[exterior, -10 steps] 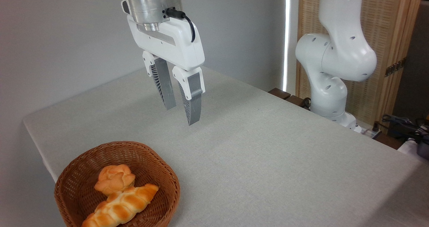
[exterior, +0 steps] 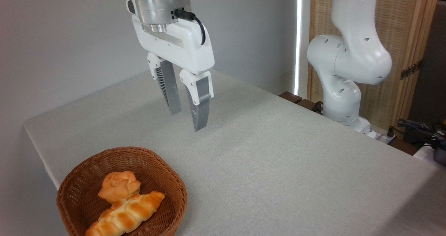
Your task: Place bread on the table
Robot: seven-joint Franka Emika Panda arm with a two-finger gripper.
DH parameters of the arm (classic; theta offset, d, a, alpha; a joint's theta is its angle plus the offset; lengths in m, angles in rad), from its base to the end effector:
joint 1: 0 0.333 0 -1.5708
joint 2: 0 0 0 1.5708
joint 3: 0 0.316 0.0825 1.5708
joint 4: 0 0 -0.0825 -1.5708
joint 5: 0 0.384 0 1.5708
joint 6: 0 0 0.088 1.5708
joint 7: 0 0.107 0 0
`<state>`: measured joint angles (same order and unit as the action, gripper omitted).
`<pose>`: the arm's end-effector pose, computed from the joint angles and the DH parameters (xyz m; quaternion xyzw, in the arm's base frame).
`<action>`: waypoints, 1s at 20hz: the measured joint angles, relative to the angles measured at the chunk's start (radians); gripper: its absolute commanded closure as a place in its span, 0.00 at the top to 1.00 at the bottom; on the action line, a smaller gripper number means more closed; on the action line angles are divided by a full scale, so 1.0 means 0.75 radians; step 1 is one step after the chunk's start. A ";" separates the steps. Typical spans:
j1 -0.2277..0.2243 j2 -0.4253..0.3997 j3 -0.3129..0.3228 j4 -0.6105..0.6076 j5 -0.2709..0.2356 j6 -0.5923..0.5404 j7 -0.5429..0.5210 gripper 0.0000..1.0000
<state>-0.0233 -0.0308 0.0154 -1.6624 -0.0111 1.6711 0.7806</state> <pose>0.5532 -0.0053 0.6070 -0.9233 0.3836 -0.0205 0.0021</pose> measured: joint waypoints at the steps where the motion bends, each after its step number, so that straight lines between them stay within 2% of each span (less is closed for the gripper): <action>1: 0.000 0.001 0.000 -0.001 -0.009 0.037 0.000 1.00; 5: -0.001 0.036 0.000 -0.010 -0.013 0.236 0.000 1.00; 10: -0.003 0.137 -0.022 -0.011 -0.014 0.463 0.000 1.00; 17: -0.016 0.321 -0.162 -0.013 -0.014 0.681 0.000 1.00; 20: -0.025 0.398 -0.189 -0.013 -0.011 0.778 0.000 1.00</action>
<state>-0.0419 0.2675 -0.1262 -1.6723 -0.0190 2.2547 0.7807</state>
